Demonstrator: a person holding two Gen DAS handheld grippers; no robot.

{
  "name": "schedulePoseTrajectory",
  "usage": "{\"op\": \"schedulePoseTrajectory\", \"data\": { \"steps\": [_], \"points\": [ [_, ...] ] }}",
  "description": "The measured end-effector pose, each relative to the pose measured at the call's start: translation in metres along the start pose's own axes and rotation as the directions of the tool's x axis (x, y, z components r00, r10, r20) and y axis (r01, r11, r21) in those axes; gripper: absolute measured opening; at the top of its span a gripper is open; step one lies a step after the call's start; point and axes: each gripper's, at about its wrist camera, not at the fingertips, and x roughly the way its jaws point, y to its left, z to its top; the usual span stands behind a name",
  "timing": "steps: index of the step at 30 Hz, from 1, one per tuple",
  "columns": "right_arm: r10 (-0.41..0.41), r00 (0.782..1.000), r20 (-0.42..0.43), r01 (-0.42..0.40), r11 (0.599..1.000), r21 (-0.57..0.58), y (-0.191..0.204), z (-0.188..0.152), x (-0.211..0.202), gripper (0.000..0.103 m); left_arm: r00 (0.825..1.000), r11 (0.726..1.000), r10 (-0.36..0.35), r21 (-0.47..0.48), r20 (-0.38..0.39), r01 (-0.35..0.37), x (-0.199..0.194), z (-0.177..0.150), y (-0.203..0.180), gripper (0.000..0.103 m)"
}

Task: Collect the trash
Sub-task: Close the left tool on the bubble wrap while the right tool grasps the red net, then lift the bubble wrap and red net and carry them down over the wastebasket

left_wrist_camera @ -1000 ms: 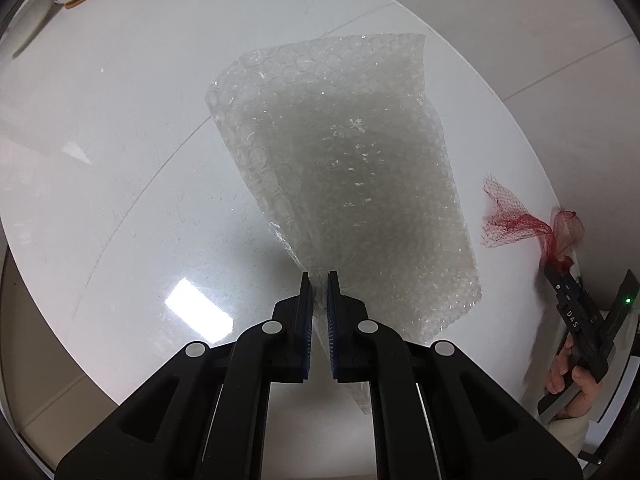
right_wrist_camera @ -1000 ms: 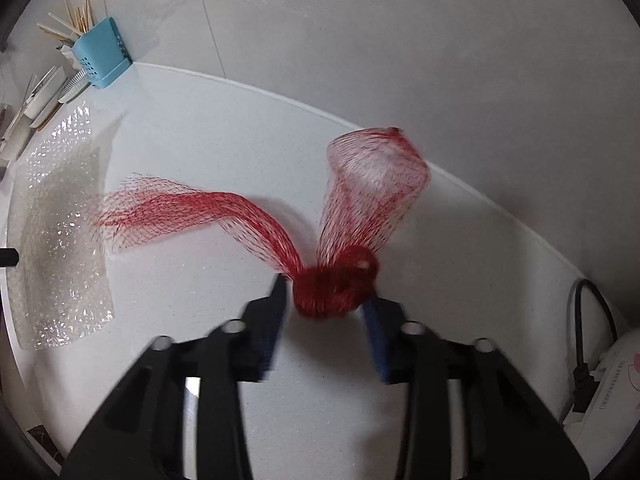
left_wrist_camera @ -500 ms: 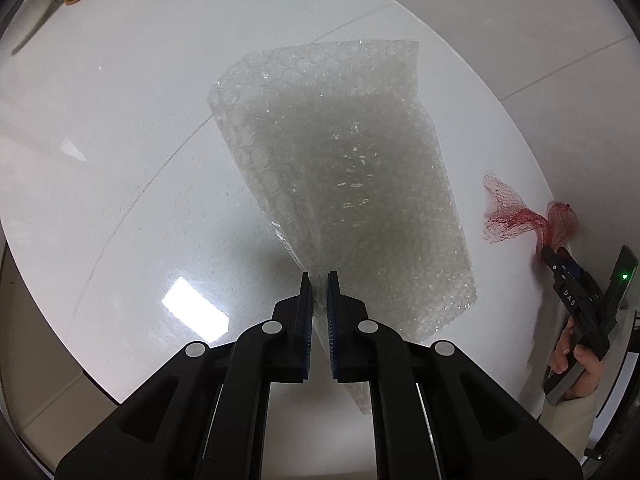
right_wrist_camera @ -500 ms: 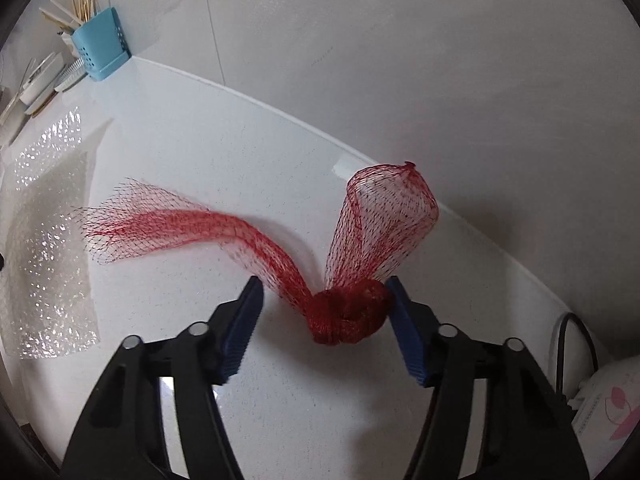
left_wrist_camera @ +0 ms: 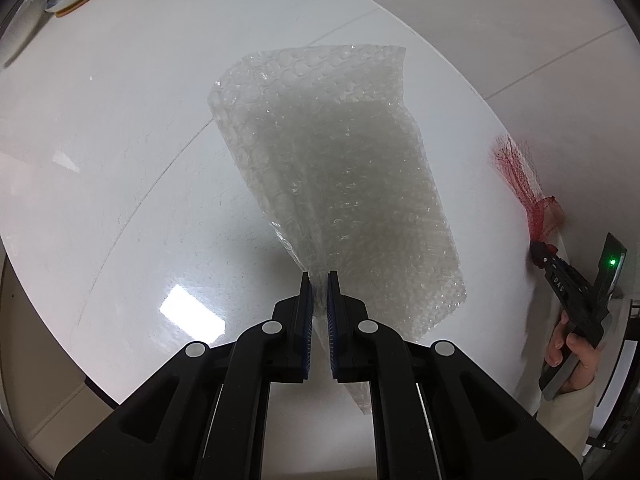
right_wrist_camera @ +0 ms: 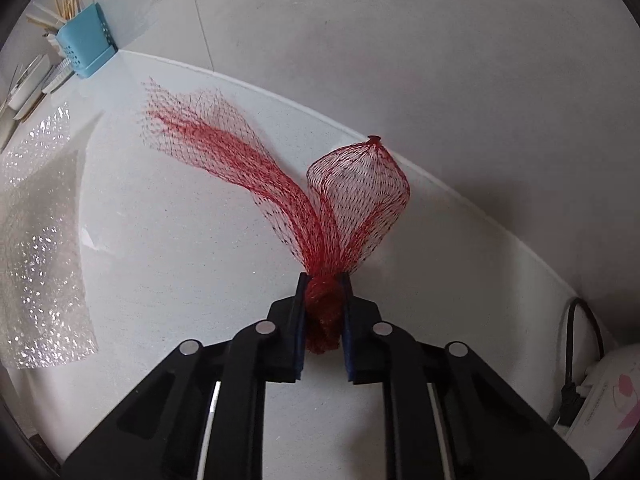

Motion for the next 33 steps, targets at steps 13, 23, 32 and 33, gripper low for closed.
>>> {"op": "schedulePoseTrajectory", "data": {
  "steps": [13, 23, 32, 33],
  "points": [
    [-0.046, 0.990, 0.132, 0.028, 0.990, 0.139, 0.019, -0.034, -0.082, 0.012, 0.999, 0.994, -0.040, 0.105, 0.029, 0.037, -0.030, -0.002, -0.003, 0.006],
    [-0.091, 0.963, 0.253, 0.038, 0.978, 0.207, 0.054, -0.068, -0.162, 0.012, 0.994, 0.973, -0.099, 0.216, 0.046, 0.087, -0.062, -0.007, 0.006, 0.005],
    [-0.154, 0.938, 0.309, 0.064, 0.957, 0.284, 0.099, -0.108, -0.216, 0.012, 0.985, 0.930, -0.168, 0.338, 0.046, 0.143, -0.099, -0.030, 0.026, 0.005],
    [-0.160, 0.937, 0.311, 0.066, 0.954, 0.292, 0.105, -0.114, -0.221, 0.012, 0.983, 0.925, -0.175, 0.349, 0.048, 0.148, -0.104, -0.032, 0.030, 0.005]
  ]
}}
